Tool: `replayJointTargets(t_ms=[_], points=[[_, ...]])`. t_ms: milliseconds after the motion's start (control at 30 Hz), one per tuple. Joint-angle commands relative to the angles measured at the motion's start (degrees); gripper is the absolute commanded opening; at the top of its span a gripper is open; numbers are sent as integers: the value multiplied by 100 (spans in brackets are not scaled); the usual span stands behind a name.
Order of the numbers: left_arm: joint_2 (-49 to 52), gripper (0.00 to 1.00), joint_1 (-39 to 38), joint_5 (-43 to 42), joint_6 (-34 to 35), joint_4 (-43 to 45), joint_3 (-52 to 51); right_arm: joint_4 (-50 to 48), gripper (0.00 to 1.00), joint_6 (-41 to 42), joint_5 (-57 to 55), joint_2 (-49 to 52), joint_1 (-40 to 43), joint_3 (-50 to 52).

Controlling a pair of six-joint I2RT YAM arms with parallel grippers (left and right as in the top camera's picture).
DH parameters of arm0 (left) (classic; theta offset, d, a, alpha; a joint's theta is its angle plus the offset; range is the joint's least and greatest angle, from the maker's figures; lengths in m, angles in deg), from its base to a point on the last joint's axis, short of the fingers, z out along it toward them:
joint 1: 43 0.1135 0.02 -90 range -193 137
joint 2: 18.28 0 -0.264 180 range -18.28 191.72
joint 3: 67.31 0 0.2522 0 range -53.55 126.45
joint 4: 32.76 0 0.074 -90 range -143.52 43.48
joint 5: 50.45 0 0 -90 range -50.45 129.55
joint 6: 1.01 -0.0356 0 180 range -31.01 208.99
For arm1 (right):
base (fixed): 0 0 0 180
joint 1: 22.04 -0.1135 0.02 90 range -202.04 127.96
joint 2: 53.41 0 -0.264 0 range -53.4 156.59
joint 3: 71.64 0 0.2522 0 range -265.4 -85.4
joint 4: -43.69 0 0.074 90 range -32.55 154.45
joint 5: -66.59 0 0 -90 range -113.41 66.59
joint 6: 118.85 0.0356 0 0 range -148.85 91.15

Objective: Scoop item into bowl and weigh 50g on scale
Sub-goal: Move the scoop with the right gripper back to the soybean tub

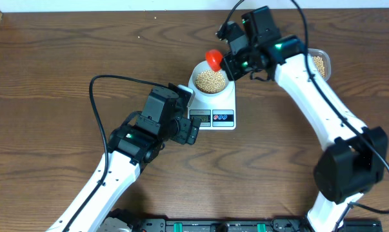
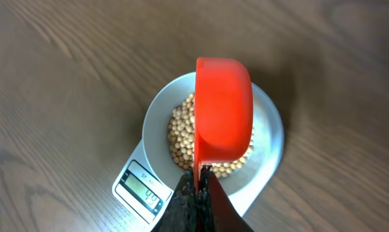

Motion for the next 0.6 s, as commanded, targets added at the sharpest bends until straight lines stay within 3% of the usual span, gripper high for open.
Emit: replayJointTargets(t_ms=[0,367,567], points=[[-37,88,24,-28,-57,-2,4,9,1,44,225,-509,372,-149],[-37,88,24,-28,-57,-2,4,717,1,70,229,-863,1611,-146],[-37,88,24,-28,-57,-2,4,1196,1,304,-518,-804,2074,-144]])
